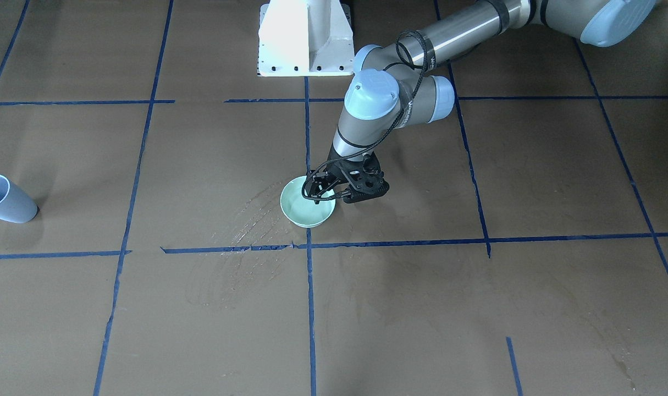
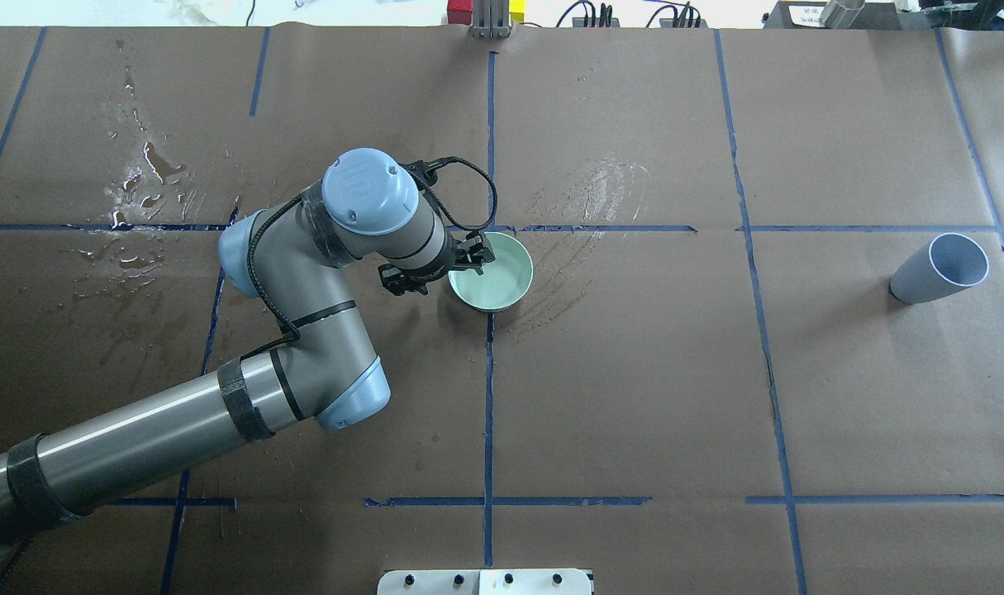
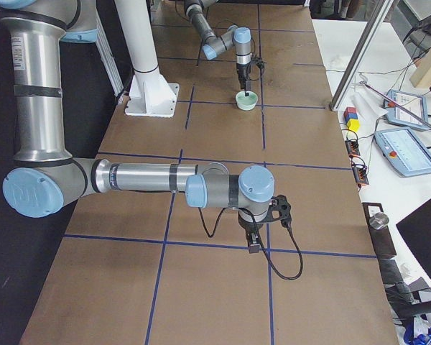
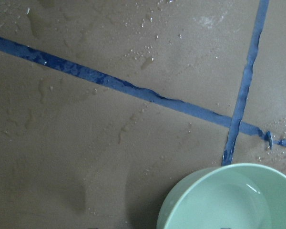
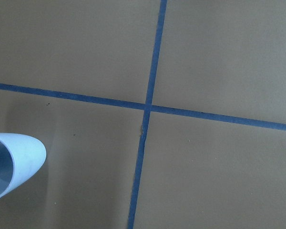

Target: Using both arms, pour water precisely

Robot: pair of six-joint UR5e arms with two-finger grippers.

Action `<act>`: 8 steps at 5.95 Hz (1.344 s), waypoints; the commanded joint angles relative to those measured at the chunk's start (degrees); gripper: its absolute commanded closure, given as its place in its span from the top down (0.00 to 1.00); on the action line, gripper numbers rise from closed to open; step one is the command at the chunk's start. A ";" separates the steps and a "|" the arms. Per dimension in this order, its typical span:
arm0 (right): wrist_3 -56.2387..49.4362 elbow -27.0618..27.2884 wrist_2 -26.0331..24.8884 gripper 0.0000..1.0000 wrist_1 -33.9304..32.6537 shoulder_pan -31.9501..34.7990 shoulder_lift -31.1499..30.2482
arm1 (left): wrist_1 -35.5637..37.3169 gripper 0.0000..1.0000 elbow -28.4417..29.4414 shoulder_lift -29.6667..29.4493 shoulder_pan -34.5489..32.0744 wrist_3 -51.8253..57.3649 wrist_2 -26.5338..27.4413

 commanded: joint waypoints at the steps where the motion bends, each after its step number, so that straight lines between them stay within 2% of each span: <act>1: 0.00 0.03 0.00 1.00 0.09 0.03 -0.18 | -0.04 0.40 0.03 0.00 0.60 0.12 -0.10; 2: 0.00 0.03 0.00 1.00 0.10 0.03 -0.18 | -0.04 0.11 -0.14 0.00 0.60 0.29 -0.10; 3: 0.00 0.11 0.00 1.00 0.10 0.03 -0.18 | -0.04 0.05 -0.23 0.09 0.60 0.38 -0.10; 7: 0.00 0.73 0.00 1.00 0.10 0.20 -0.44 | 0.75 0.03 -2.15 0.44 -1.49 0.30 -1.75; 8: 0.00 0.82 0.00 1.00 0.18 0.20 -0.70 | 0.76 0.02 -4.60 3.49 -4.38 0.38 -7.86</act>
